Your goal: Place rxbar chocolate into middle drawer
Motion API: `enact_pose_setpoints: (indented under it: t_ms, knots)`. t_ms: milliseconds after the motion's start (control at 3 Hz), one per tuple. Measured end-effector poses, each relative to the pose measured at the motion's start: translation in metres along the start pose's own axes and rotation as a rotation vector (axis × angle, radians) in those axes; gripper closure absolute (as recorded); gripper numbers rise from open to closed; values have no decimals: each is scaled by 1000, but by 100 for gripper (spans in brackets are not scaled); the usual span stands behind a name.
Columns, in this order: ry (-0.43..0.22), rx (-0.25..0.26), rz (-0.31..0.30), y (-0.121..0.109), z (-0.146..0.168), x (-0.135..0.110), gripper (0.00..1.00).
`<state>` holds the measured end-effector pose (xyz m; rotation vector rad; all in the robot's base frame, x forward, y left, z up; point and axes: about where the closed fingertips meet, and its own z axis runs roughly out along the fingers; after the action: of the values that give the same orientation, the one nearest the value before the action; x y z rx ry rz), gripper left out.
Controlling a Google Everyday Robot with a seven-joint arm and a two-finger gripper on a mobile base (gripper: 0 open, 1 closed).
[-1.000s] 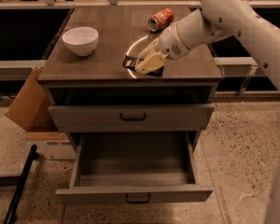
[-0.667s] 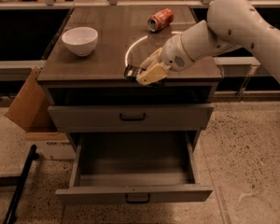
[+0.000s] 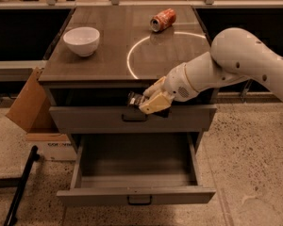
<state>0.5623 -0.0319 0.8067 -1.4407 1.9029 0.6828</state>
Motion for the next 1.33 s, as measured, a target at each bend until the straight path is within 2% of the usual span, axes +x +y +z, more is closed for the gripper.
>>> enact_pose_setpoints:
  t_ms: [333,667,1000,1333]
  knots:
    - [0,0,0,0,0,0,100]
    - [-23,-25,35,7,11,26,100]
    - [-72,-39,84,23,25,62,100]
    - [-92,-52,123,39,40,93,100]
